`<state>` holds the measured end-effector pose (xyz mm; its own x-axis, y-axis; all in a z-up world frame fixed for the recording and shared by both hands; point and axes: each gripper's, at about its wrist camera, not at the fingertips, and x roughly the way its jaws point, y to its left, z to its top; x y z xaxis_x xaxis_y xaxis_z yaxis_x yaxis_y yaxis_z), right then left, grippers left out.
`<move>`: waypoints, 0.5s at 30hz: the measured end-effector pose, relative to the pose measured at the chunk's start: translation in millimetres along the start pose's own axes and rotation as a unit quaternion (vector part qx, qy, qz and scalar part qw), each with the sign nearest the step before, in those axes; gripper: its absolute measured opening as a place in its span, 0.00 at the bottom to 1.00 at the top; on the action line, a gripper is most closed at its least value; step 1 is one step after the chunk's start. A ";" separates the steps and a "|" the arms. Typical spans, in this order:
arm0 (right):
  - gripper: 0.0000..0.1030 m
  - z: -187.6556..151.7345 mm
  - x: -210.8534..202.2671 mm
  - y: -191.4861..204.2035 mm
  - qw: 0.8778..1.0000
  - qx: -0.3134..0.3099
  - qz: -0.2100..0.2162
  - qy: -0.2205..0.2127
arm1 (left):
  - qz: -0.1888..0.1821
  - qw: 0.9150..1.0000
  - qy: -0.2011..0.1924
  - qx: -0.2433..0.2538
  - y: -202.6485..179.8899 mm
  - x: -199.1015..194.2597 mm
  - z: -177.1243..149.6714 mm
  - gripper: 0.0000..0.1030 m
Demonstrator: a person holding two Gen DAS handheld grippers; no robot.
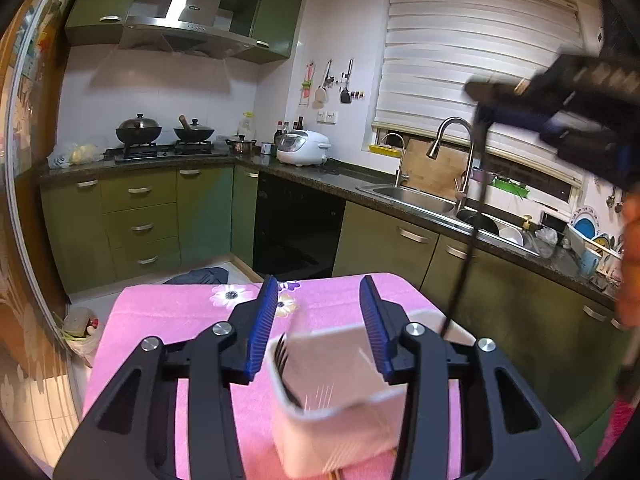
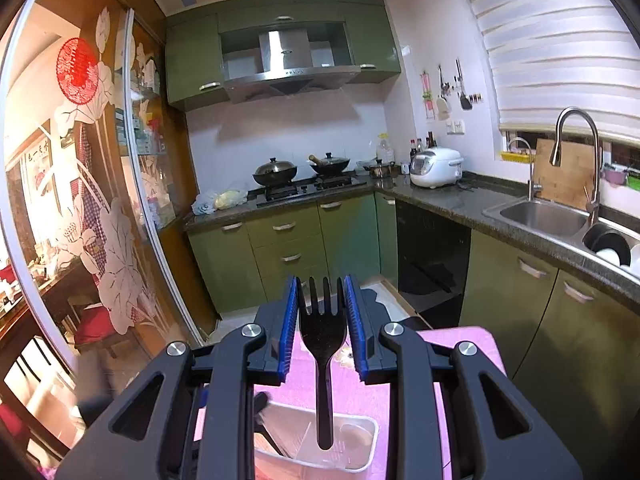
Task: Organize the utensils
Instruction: 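Drop the clear spoon into the holder with the left gripper while the right inserts the fork, then move both open grippers back down to the wooden chopsticks on the table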
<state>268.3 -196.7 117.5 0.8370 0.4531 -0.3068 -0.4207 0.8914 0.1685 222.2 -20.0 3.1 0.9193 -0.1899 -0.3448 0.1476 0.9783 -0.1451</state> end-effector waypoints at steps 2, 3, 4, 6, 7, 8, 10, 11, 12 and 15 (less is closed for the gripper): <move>0.23 -9.3 9.4 -1.8 1.000 0.001 -0.003 0.009 | 0.006 1.000 0.005 -0.002 3.0 -13.5 -3.8 0.44; 0.23 -13.6 13.1 -3.5 1.000 0.001 -0.005 0.012 | 0.007 1.000 0.008 -0.004 4.3 -19.3 -5.6 0.45; 0.23 -19.4 17.6 -4.5 1.000 0.001 -0.006 0.015 | 0.010 1.000 0.014 -0.005 5.8 -27.4 -9.1 0.47; 0.23 -32.1 25.7 -5.1 1.000 0.001 -0.008 0.022 | 0.015 1.000 0.025 -0.005 7.8 -42.6 -18.2 0.47; 0.23 -37.9 28.2 -5.5 1.000 -0.001 -0.010 0.024 | 0.018 0.999 0.029 -0.003 8.1 -47.8 -22.4 0.47; 0.23 -44.6 32.0 -4.4 1.000 -0.003 -0.012 0.027 | 0.021 0.999 0.032 -0.001 8.3 -53.9 -27.6 0.49; 0.23 -60.0 39.0 -2.7 0.999 -0.010 -0.018 0.034 | 0.032 0.999 0.041 0.009 8.1 -64.7 -39.5 0.54; 0.23 -67.0 41.7 -2.0 0.999 -0.013 -0.022 0.037 | 0.040 0.998 0.048 0.018 7.5 -68.4 -46.3 0.58; 0.23 -73.8 44.3 -0.8 0.999 -0.017 -0.024 0.040 | 0.045 0.997 0.056 0.024 8.0 -71.4 -53.1 0.58; 0.24 -95.3 51.5 1.4 0.998 -0.025 -0.037 0.053 | 0.059 0.994 0.088 0.025 14.5 -73.3 -72.0 0.61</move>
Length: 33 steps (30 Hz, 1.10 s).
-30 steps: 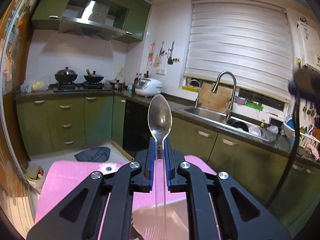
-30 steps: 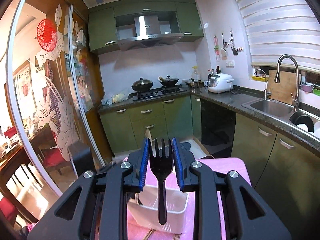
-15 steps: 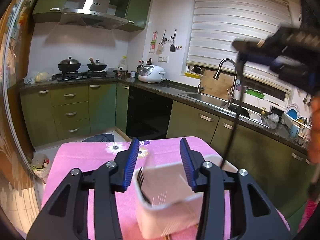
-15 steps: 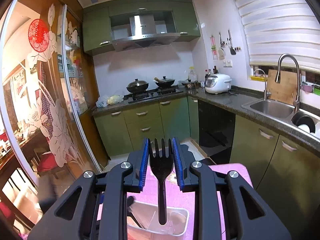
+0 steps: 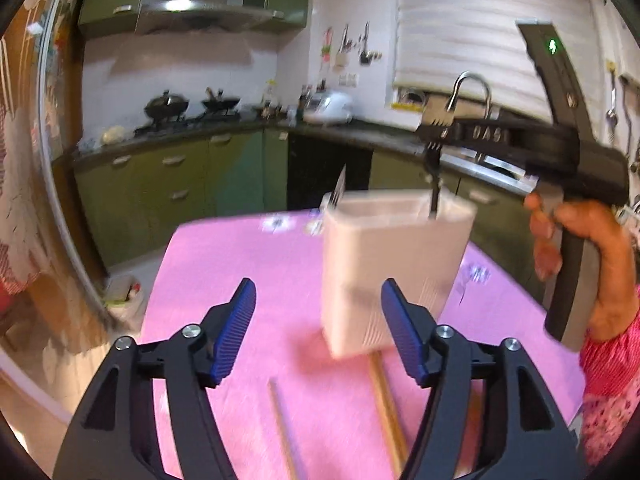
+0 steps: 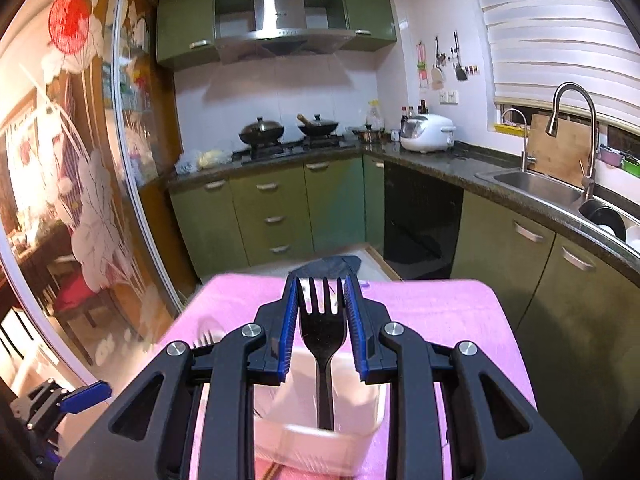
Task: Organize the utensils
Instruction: 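Move both open grippers back down to the wooden chopsticks on the table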
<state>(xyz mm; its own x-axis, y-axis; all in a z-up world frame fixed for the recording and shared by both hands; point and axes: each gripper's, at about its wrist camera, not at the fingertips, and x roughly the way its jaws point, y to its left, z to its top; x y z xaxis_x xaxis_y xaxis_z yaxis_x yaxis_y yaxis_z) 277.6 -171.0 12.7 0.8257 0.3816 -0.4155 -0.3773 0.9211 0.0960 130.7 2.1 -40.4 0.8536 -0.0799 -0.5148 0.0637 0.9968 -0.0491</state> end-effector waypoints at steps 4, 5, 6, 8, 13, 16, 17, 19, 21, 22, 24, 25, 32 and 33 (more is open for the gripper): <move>0.24 -17.2 4.5 3.3 1.000 -0.002 -0.008 0.010 | 0.002 0.998 0.062 -0.017 15.2 10.7 -22.3 0.61; 0.24 -20.6 3.3 3.7 1.000 -0.004 -0.009 0.010 | 0.006 0.997 0.073 -0.020 18.3 12.7 -27.4 0.61; 0.24 -24.2 1.7 4.7 1.000 -0.007 -0.010 0.011 | 0.011 0.996 0.083 -0.021 21.0 14.7 -32.5 0.61; 0.29 -28.4 -6.4 4.9 1.000 -0.010 -0.013 0.007 | 0.021 0.994 0.108 -0.024 27.1 20.1 -42.9 0.61; 0.37 -40.3 -39.6 -1.3 1.000 -0.004 -0.009 -0.004 | 0.033 0.988 0.152 -0.008 26.9 29.0 -64.3 0.61; 0.37 -60.3 -55.6 -10.6 1.000 0.003 -0.010 0.015 | 0.051 0.985 0.162 0.009 24.1 29.0 -73.4 0.61; 0.37 -67.9 -58.4 -14.1 1.000 0.007 -0.012 0.022 | 0.055 0.985 0.165 0.011 23.2 30.7 -73.9 0.62; 0.37 -83.7 -63.8 -22.9 0.999 0.017 -0.014 0.036 | 0.056 0.983 0.177 0.011 22.3 34.3 -76.3 0.62; 0.37 -99.2 -66.8 -34.5 0.998 0.030 -0.017 0.052 | 0.056 0.980 0.191 0.013 22.0 38.8 -79.2 0.62; 0.37 -109.4 -66.8 -40.5 0.997 0.034 -0.025 0.067 | 0.059 0.978 0.197 0.016 21.0 41.7 -79.6 0.62; 0.37 -126.2 -63.5 -50.4 0.994 0.035 -0.040 0.098 | 0.062 0.976 0.208 0.017 20.4 45.7 -82.5 0.62; 0.37 -138.0 -59.5 -53.8 0.991 0.034 -0.038 0.121 | 0.060 0.975 0.215 0.015 20.5 48.0 -84.7 0.62; 0.37 -196.5 -37.2 -47.9 0.978 0.021 -0.024 0.206 | 0.041 0.976 0.214 0.011 12.8 44.5 -89.9 0.35; 0.37 -201.7 -36.6 -45.6 0.978 0.020 -0.021 0.209 | 0.038 0.976 0.213 0.016 10.1 44.1 -90.2 0.31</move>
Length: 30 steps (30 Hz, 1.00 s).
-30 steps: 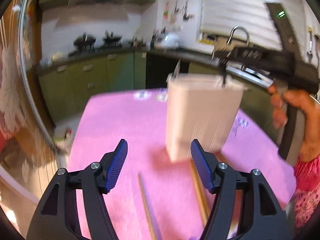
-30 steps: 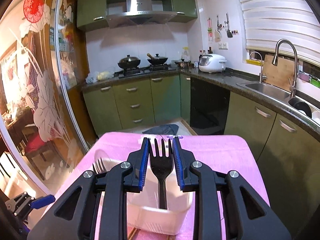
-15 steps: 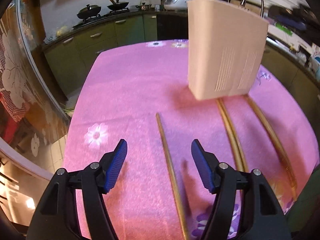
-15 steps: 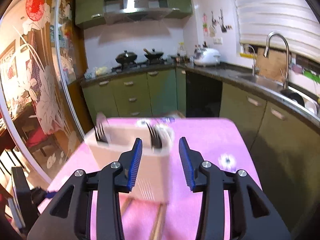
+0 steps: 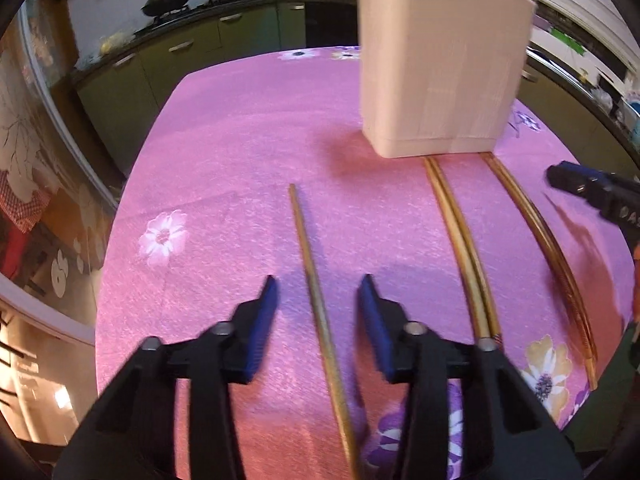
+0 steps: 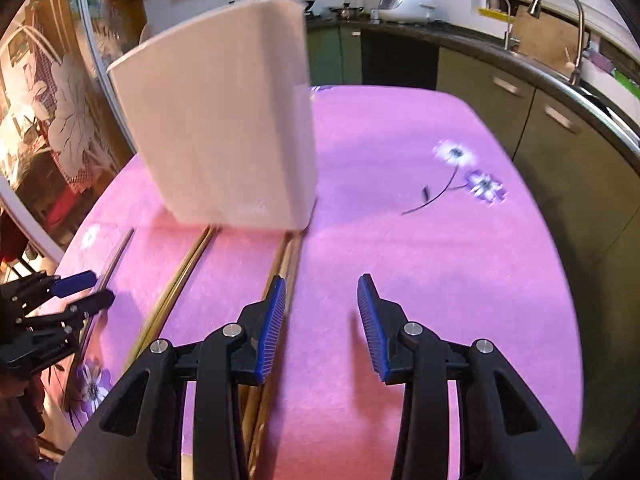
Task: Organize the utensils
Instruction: 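Move both open grippers back down to the wooden chopsticks on the table, then close the left gripper on a wooden chopstick while the right closes on another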
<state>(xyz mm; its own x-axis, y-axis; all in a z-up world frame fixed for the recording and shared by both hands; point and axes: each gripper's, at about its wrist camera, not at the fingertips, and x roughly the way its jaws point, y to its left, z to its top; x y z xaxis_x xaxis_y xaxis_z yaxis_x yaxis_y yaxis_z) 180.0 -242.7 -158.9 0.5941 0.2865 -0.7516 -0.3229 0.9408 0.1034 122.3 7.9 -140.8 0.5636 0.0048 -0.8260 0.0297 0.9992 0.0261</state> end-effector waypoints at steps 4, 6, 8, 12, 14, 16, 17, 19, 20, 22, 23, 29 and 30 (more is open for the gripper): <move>0.36 -1.8 11.0 4.8 1.000 -0.008 -0.004 0.014 | -0.009 1.000 -0.003 0.010 -8.9 -0.6 -1.0 0.17; 0.34 -3.1 17.1 5.8 1.000 -0.014 -0.013 0.023 | -0.027 1.000 -0.005 0.003 -6.4 -2.0 -1.3 0.15; 0.34 2.7 21.0 9.7 0.999 -0.015 -0.015 0.029 | -0.031 0.999 -0.009 -0.014 2.6 -7.6 -0.7 0.15; 0.34 7.0 24.7 13.7 0.999 -0.023 -0.025 0.029 | -0.009 0.999 -0.013 -0.031 17.1 -15.1 1.1 0.38; 0.34 10.5 24.8 16.1 0.999 -0.026 -0.030 0.031 | -0.007 1.000 -0.003 -0.026 19.2 -11.4 0.3 0.38; 0.34 10.2 24.5 15.9 0.998 -0.028 -0.033 0.035 | -0.022 0.999 0.006 -0.025 17.3 -7.1 -1.6 0.38; 0.34 9.9 24.3 14.8 0.999 -0.024 -0.027 0.037 | -0.030 0.999 0.009 -0.026 15.4 -5.5 -0.7 0.38; 0.34 9.6 23.2 14.3 0.999 -0.019 -0.023 0.036 | -0.041 0.999 0.008 -0.023 10.1 -5.0 -0.1 0.39; 0.34 9.6 23.4 14.7 0.999 -0.019 -0.024 0.034 | -0.041 0.999 0.007 -0.020 7.8 -5.3 0.3 0.40; 0.34 10.7 25.3 15.8 0.999 -0.020 -0.026 0.035 | -0.037 0.999 0.009 -0.014 3.4 -2.8 1.5 0.40; 0.33 11.6 26.6 17.2 0.999 -0.024 -0.029 0.035 | -0.032 0.999 0.013 -0.013 1.9 0.2 2.2 0.40; 0.23 16.1 34.3 26.9 0.998 -0.035 -0.026 0.041 | -0.015 1.000 0.021 -0.005 1.4 5.2 5.3 0.41; 0.23 18.5 36.4 27.7 0.998 -0.033 -0.023 0.043 | -0.014 1.000 0.021 -0.004 1.4 5.3 5.8 0.41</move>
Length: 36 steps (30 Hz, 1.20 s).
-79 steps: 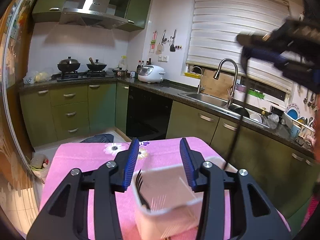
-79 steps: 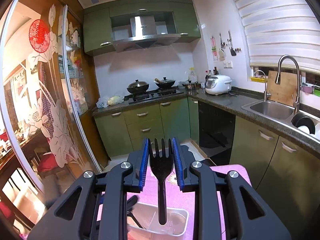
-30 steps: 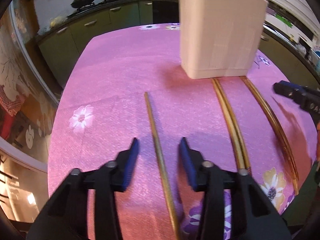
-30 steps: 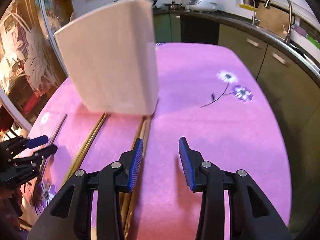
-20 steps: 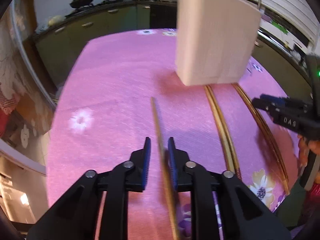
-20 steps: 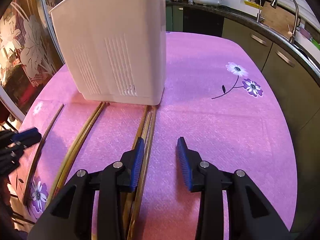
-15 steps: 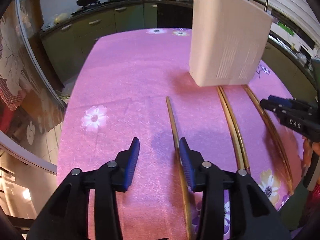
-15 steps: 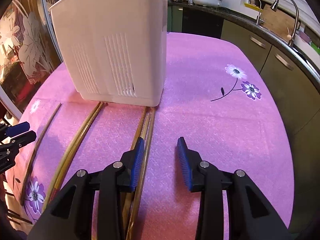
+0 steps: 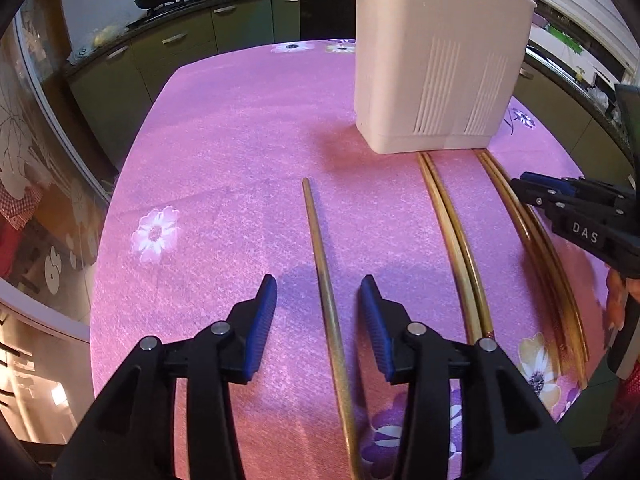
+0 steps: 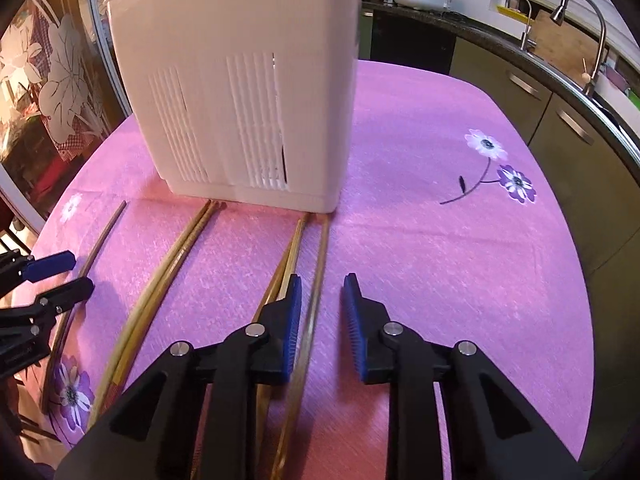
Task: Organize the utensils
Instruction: 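Close the left gripper on a wooden chopstick while the right closes on another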
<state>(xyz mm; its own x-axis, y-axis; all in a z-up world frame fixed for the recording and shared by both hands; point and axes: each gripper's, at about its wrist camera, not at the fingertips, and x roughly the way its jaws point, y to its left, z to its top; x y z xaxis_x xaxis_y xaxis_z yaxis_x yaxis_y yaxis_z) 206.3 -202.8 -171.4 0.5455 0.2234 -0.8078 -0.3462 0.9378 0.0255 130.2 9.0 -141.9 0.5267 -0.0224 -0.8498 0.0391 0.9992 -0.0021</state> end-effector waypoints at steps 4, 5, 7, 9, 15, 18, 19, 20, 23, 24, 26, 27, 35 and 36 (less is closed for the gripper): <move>0.15 5.4 4.3 3.0 1.000 -0.004 0.002 0.004 | -0.002 1.000 -0.002 0.005 -1.9 1.2 3.7 0.38; 0.11 5.1 4.1 4.5 1.000 -0.008 0.003 0.006 | -0.003 1.000 -0.002 0.007 -1.6 0.9 3.8 0.37; 0.06 3.1 2.3 8.1 1.000 -0.019 0.002 0.010 | -0.003 1.000 -0.004 0.011 -3.5 0.3 2.7 0.35; 0.06 -0.8 -0.6 7.3 1.000 -0.021 0.007 0.014 | -0.005 1.000 -0.005 0.013 -4.3 -0.8 -0.2 0.34; 0.06 -13.3 -10.1 -9.0 0.999 -0.005 0.029 0.021 | -0.017 1.000 -0.005 0.023 -9.5 -3.7 -5.2 0.27; 0.06 -12.5 -10.6 -9.3 0.999 -0.016 0.026 0.029 | -0.033 0.999 0.004 -0.001 -1.7 -2.1 -0.8 0.26; 0.06 -11.5 -10.3 -7.4 0.999 -0.023 0.022 0.032 | -0.033 0.999 0.006 -0.005 1.0 -1.4 0.9 0.29; 0.06 -10.5 -10.0 -5.6 0.999 -0.031 0.019 0.034 | -0.026 1.000 0.007 -0.007 2.8 -0.3 2.6 0.37; 0.07 -9.7 -8.8 -6.6 0.999 -0.030 0.023 0.038 | -0.015 1.000 0.005 0.000 2.5 2.2 5.3 0.39; 0.06 -9.9 -9.0 -7.9 0.999 -0.026 0.025 0.037 | -0.013 1.000 0.003 0.004 1.3 2.8 5.9 0.39; 0.06 -11.2 -9.1 -8.7 0.999 -0.021 0.025 0.034 | -0.010 1.000 -0.006 0.011 -0.6 4.5 7.4 0.32; 0.06 -12.1 -9.4 -8.4 0.999 -0.021 0.024 0.032 | -0.011 1.000 -0.009 0.011 -0.5 4.4 7.3 0.26; 0.06 -10.5 -21.4 -19.1 0.999 0.008 0.030 0.010 | -0.027 0.999 -0.022 0.006 1.2 6.2 15.1 0.05; 0.06 -9.5 -26.2 -21.6 0.999 0.013 0.032 0.003 | -0.029 0.999 -0.030 0.007 1.1 2.5 16.6 0.05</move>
<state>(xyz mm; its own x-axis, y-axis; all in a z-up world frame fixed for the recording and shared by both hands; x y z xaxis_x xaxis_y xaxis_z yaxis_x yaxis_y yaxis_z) 192.2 -231.4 -156.4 0.5186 0.2806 -0.8077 -0.3602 0.9284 0.0914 145.7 9.5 -135.3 0.5730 -0.0827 -0.8154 0.0826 0.9957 -0.0429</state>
